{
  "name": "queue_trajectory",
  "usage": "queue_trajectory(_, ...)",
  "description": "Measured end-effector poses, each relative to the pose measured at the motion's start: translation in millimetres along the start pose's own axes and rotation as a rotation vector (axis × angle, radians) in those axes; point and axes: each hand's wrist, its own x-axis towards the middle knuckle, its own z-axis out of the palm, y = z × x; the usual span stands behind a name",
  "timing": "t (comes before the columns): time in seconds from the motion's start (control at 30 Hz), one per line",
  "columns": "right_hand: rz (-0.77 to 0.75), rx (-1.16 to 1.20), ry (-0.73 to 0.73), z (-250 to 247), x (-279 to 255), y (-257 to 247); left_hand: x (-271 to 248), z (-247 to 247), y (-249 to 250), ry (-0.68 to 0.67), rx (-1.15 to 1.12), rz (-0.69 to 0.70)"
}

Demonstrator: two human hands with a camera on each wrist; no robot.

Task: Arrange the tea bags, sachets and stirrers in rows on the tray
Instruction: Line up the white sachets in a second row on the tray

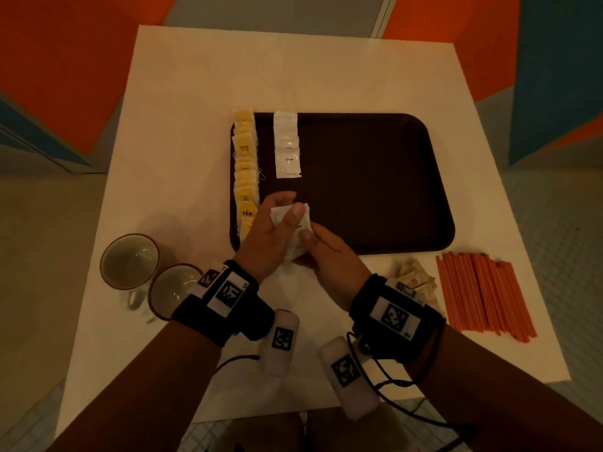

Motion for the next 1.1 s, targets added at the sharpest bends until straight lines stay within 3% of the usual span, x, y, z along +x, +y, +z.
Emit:
queue_trajectory(0.13,0.007,0.068,0.08,-2,15,-3,14,-12,-2,-0.011,0.211,0.007)
queue_trajectory(0.27,0.019,0.171,0.169,-3,40,-13,29,-18,2,0.047,0.157,-0.034)
queue_trajectory(0.47,0.069,0.117,0.269,-19,94,-29,82,-18,0,0.122,0.143,-0.108)
queue_trajectory(0.63,0.072,-0.137,0.309,-31,129,-32,121,-18,-11,0.127,0.241,-0.147)
queue_trajectory(0.83,0.0,-0.516,0.294,-36,146,-32,140,-19,-12,0.183,0.598,-0.035)
queue_trajectory(0.97,0.016,-0.566,0.259,-39,150,-34,144,-20,-12,0.222,0.615,-0.03)
queue_trajectory(1.1,-0.007,-0.623,0.24,-40,154,-33,140,-19,-23,0.156,0.599,0.006)
